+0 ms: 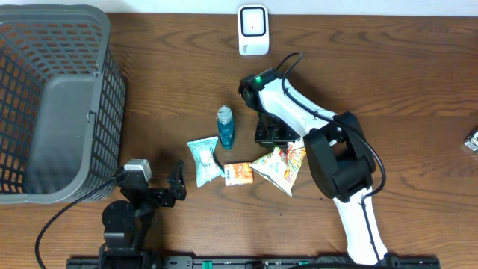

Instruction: Scan the item barcode

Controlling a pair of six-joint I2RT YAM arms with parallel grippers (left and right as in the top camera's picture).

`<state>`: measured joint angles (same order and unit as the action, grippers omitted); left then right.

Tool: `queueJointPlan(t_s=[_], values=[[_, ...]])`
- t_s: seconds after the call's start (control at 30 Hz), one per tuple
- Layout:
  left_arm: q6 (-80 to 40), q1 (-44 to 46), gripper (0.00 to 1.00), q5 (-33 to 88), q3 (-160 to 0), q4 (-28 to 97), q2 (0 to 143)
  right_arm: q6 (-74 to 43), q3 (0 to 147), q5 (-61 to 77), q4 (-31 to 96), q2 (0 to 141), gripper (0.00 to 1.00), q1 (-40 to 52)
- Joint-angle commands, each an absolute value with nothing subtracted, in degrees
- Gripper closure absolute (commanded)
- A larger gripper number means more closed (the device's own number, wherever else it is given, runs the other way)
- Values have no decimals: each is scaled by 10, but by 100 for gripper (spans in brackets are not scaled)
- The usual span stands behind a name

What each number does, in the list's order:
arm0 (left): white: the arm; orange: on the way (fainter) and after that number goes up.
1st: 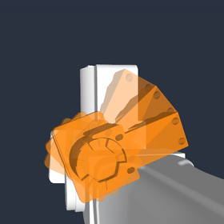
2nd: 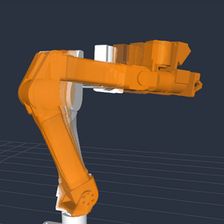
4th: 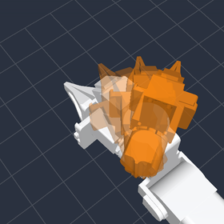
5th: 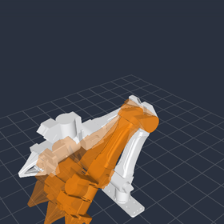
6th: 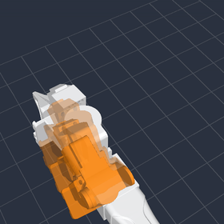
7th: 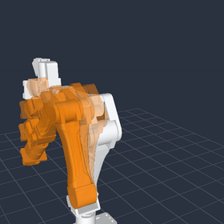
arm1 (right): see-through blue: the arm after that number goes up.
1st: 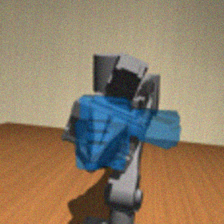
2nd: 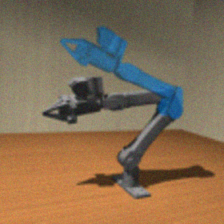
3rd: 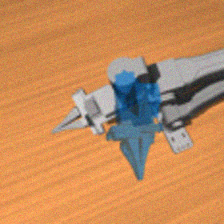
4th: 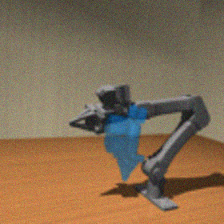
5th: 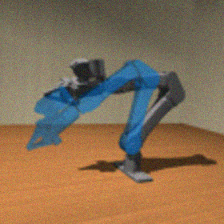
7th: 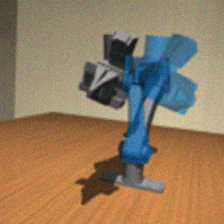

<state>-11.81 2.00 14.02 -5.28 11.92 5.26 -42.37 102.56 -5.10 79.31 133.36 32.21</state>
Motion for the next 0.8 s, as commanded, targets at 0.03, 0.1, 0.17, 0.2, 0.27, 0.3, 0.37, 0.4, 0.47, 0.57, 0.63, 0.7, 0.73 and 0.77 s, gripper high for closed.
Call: queueJointPlan(t_s=[0.03,0.1,0.17,0.2,0.27,0.3,0.37,0.4,0.47,0.57,0.63,0.7,0.73,0.77], values=[[-117,22,2,139,-42,130,51,-212,1011,-70,709,1376,99,315],[-117,22,2,139,-42,130,51,-56,1013,-78,678,1375,99,315],[-117,22,2,139,-42,130,51,-45,1021,-125,677,1372,99,315],[-117,22,2,139,-42,130,51,-49,1025,-157,677,1372,99,315],[-117,22,2,139,-42,130,51,-57,1028,-268,674,1364,99,315],[-117,22,2,139,-42,130,51,-57,1028,-310,669,1362,99,316],[-117,22,2,139,-42,130,51,-45,1028,-375,649,1360,99,319],[-117,22,2,139,-42,130,51,-27,1028,-376,641,1360,99,321],[-117,22,2,139,-42,130,51,-3,1029,-344,648,1359,99,328],[-117,22,2,139,-42,130,51,-34,1030,-317,660,1350,95,335],[-117,22,3,139,-42,130,51,-62,1038,-292,674,1322,36,335],[-117,22,2,139,-42,130,51,-62,1043,-253,676,1287,1,334],[-117,22,2,139,-42,130,51,-62,1043,-232,674,1273,1,333],[-117,22,2,139,-42,130,51,-64,1043,-213,670,1267,1,330]])
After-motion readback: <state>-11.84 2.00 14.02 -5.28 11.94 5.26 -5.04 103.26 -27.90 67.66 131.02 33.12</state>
